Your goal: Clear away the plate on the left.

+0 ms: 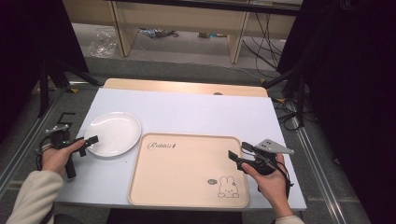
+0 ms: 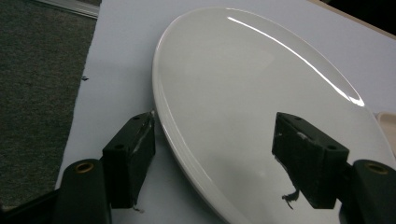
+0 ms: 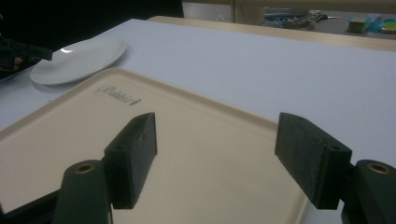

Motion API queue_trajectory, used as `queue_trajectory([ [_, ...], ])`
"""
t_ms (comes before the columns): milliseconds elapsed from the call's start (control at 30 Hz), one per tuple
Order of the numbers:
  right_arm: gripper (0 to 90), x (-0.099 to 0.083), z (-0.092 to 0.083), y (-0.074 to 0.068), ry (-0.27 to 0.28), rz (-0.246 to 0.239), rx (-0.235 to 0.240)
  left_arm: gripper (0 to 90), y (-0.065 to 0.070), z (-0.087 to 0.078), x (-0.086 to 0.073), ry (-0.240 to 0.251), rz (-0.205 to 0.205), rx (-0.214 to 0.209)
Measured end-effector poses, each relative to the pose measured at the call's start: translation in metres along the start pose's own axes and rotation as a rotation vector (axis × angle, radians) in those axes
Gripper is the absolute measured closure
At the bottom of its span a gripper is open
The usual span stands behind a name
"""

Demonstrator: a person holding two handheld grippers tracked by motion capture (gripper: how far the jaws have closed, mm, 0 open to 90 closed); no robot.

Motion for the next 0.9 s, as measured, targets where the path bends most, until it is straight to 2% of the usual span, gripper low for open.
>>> queue_trajectory([
  [133,30.5,0.0002,-0.0002,0.0001,0.001,0.0,0.0,30.6,0.0003,0.0002,0.0,0.001,-0.009,-0.004],
  [600,30.5,0.0003,-0.0014,-0.0008,-0.005,0.009,0.005,37.1,-0.0031,-0.0012,0.0009,0.025,-0.088,-0.039],
  [667,30.5,0.0002,-0.0014,-0.0008,-0.005,0.008,0.005,37.6,-0.003,-0.0017,0.0007,0.024,-0.115,-0.043],
  [767,30.5,0.0002,-0.0015,-0.0003,-0.006,0.01,0.001,41.4,-0.0041,-0.0028,0.0005,0.017,-0.131,-0.043],
  [900,30.5,0.0002,-0.0014,-0.0008,-0.006,0.01,0.005,44.0,-0.0044,-0.004,-0.0001,0.007,-0.169,-0.063],
])
Point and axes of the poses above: each handheld gripper's, and its own axes: z roughly forward along the jaws, x roughly out of its top, y roughly to its right, the point moved 8 cm from there along z, roughly forward along the jaws, and after that the axes turned 2 degrees about y, right-handed, at the moved point
